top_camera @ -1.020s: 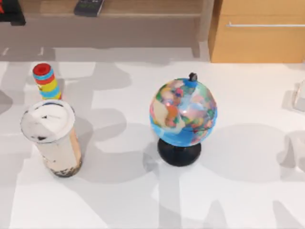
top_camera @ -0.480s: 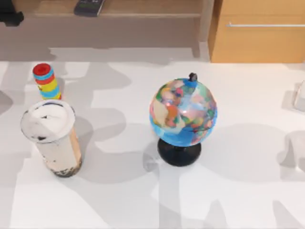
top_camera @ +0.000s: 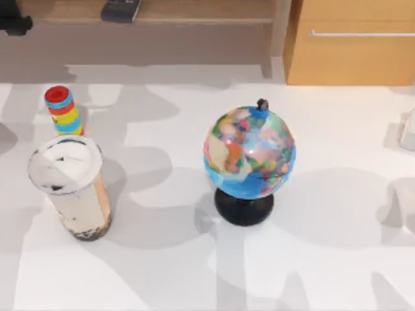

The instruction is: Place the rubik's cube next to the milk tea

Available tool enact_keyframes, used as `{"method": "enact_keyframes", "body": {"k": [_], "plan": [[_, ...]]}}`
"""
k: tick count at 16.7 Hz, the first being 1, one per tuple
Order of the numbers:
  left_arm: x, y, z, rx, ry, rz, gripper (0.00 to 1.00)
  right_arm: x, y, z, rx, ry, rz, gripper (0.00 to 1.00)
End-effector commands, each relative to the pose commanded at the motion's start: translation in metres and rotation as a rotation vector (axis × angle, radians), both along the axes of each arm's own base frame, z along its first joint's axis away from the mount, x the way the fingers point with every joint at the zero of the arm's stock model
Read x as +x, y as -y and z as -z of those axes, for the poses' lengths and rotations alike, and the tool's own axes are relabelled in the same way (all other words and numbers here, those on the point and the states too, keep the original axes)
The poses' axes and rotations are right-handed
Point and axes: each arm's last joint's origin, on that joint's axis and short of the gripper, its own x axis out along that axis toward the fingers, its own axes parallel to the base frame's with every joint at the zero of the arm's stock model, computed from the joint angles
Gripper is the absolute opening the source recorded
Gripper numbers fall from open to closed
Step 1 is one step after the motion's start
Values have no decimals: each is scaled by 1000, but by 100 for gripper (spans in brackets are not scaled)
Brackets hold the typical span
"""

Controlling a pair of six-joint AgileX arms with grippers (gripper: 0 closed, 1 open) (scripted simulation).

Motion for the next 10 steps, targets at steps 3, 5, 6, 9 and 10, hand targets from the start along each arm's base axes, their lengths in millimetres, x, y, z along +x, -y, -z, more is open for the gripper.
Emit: {"method": "enact_keyframes", "body": {"k": [3,5,6,9,10], "plan": [[0,0,0,0,0,0,0,0,0,0,0,0,0,100],[0,0,0,0,0,0,0,0,0,0,0,0,0,100],[0,0,0,0,0,0,0,0,0,0,0,0,0,100],[0,-1,-1,2,1,-3,0,0,0,0,0,0,0,100],[0,-1,-4,2,1,-3,0,0,0,0,0,0,0,100]]}}
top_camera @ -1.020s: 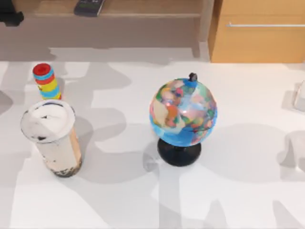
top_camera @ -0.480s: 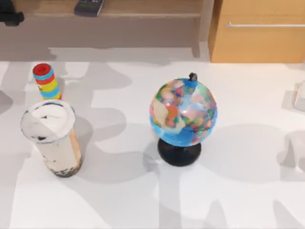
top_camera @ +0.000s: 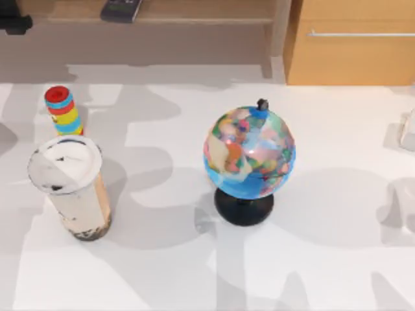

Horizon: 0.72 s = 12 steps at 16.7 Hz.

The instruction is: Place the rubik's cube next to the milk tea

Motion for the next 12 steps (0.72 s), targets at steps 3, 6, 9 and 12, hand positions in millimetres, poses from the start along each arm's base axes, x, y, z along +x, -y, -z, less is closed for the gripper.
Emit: {"method": "enact_keyframes", "body": {"k": [3,6,9,12], "plan": [[0,0,-7,0,0,0,0,0,0,0,0,0,0,100],[0,0,-5,1,-5,0,0,0,0,0,0,0,0,100],[2,-1,-15,10,4,0,0,0,0,0,0,0,0,100],[6,-4,-49,40,9,-9,0,0,0,0,0,0,0,100]]}}
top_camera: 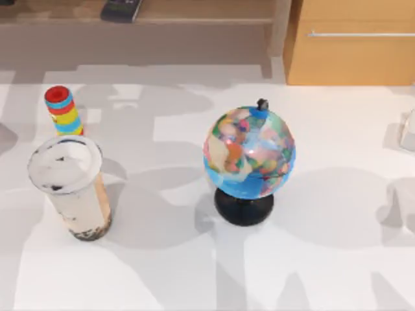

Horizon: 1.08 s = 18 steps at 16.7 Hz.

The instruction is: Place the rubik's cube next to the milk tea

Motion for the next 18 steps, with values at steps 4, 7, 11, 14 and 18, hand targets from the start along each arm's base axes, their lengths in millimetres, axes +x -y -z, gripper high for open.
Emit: {"method": "enact_keyframes", "body": {"k": [4,7,11,14,18], "plan": [[-8,-7,-57,34,-79,-24,0,0,0,0,0,0,0,100],[-24,-7,-76,34,-274,-29,0,0,0,0,0,0,0,100],[-55,-3,-66,9,-664,-17,0,0,0,0,0,0,0,100],[-81,2,-41,-13,-972,-8,0,0,0,0,0,0,0,100],[-113,5,-6,-28,-1328,-10,0,0,0,0,0,0,0,100]]}}
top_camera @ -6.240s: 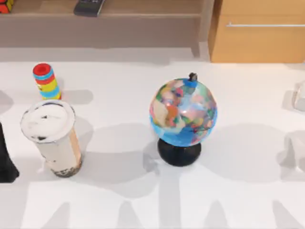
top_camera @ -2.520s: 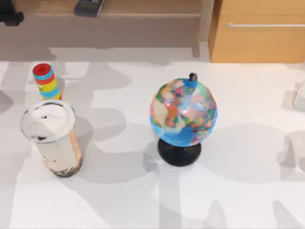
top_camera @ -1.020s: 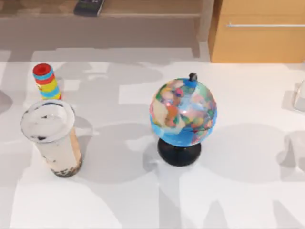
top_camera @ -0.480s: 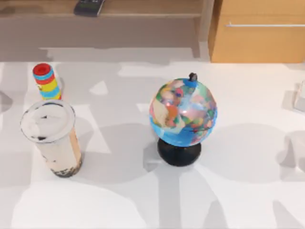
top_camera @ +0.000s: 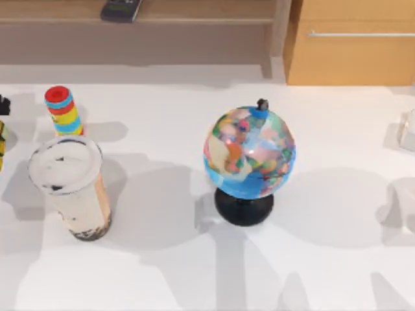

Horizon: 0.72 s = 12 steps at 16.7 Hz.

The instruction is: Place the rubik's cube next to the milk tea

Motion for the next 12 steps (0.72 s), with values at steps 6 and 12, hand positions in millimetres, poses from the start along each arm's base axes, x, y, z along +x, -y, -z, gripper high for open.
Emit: {"method": "enact_keyframes", "body": {"k": [6,12], "plan": [[-30,5,23,6,-255,6,0,0,0,0,0,0,0,100],[-29,5,23,6,-251,6,0,0,0,0,0,0,0,100]]}}
